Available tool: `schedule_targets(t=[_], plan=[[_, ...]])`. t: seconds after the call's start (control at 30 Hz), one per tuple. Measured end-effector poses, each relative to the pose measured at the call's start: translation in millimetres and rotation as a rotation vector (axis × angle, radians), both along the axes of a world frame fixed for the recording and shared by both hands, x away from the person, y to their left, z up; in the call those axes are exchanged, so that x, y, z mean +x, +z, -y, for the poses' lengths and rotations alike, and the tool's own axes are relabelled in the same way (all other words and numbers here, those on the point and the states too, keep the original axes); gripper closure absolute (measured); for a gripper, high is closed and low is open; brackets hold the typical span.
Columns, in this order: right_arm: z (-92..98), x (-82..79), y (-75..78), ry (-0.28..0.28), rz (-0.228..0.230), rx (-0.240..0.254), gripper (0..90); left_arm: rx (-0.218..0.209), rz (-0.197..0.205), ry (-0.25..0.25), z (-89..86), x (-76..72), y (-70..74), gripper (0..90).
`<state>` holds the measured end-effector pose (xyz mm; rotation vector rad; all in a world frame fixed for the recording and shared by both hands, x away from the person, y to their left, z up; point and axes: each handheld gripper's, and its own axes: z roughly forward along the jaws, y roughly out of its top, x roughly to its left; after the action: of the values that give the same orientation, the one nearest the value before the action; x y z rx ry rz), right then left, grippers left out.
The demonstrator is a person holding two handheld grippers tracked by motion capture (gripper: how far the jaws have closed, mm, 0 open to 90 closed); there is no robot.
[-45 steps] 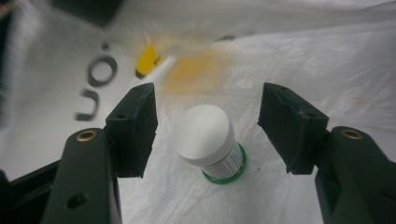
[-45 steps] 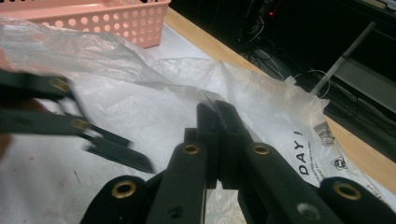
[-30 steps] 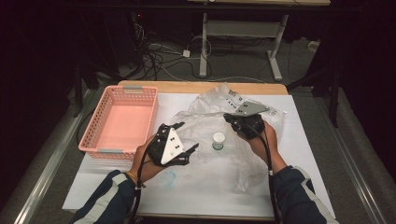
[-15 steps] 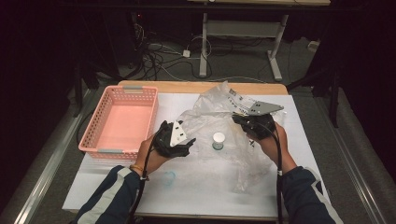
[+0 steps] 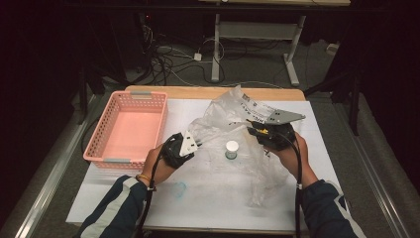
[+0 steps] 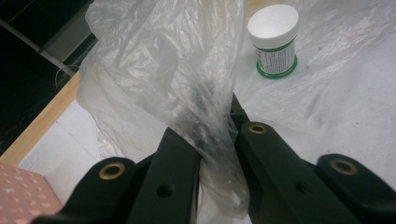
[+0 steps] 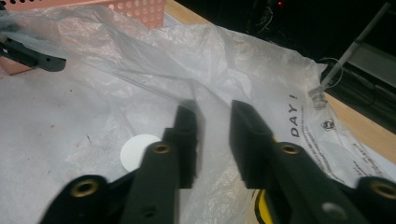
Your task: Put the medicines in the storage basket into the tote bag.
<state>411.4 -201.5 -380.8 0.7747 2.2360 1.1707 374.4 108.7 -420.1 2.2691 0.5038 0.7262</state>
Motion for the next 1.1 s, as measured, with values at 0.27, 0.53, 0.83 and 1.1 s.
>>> schedule_targets(t=[0.27,0.53,0.83,1.1], plan=[[16.9,-43.2,4.7,-0.010,0.073,0.025,42.2,-0.009,0.008,0.009,-6.0,-0.3,1.1,86.4],[51.2,-85.9,-9.8,0.020,0.030,0.019,32.0,-0.015,0.009,0.021,-10.7,-2.3,2.9,86.4],[67.9,-115.1,-45.7,0.086,-0.057,-0.060,22.1,-0.015,0.006,0.030,-13.4,-2.6,3.3,86.3],[55.1,-113.9,-66.7,0.112,-0.053,-0.223,24.6,-0.026,0.022,0.034,-16.3,-2.5,5.9,86.2]])
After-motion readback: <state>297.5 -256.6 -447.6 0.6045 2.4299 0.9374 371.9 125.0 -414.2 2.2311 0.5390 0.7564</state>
